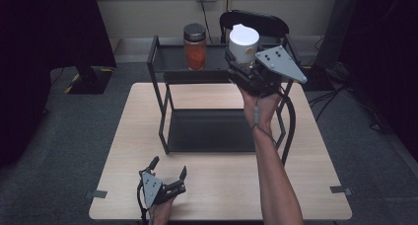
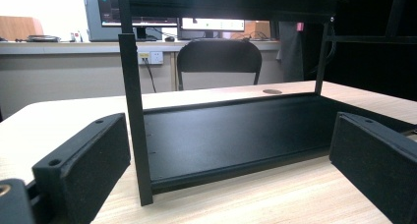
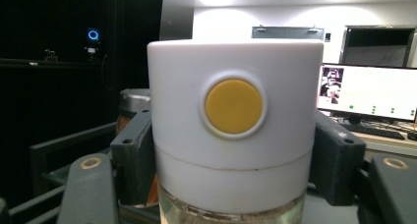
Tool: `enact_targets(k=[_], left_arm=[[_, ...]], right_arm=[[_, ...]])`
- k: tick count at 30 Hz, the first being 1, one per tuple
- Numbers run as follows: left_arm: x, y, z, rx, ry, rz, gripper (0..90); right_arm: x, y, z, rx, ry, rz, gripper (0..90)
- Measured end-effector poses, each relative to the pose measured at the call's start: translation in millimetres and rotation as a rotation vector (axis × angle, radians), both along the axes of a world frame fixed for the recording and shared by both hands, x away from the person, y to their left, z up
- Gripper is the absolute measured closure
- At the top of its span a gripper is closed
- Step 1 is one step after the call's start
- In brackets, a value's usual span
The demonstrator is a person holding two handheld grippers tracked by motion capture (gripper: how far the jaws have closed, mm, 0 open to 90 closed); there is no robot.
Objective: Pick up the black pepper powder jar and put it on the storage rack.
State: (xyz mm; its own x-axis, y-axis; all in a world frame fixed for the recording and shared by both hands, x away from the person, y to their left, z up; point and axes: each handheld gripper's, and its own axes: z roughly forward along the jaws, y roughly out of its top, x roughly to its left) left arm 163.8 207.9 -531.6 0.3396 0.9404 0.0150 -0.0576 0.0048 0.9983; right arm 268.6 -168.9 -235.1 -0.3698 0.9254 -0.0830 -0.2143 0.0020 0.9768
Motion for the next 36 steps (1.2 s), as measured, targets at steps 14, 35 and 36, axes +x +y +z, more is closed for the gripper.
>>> enact_targets(k=[14,35,36], left_arm=[[0.0,0.0,0.1,0.001,0.000,0.000,1.5],[-0.1,0.1,0.2,0.003,0.000,0.001,1.5],[-0.1,0.1,0.1,0.002,0.000,0.000,1.5]], right_arm=[[32.7,10.3,9.9,0.013,0.026,-0.048,30.5],[75.6,22.3,11.1,0.011,0.102,-0.065,30.4],[76.7,22.6,10.8,0.011,0.104,-0.065,30.4]])
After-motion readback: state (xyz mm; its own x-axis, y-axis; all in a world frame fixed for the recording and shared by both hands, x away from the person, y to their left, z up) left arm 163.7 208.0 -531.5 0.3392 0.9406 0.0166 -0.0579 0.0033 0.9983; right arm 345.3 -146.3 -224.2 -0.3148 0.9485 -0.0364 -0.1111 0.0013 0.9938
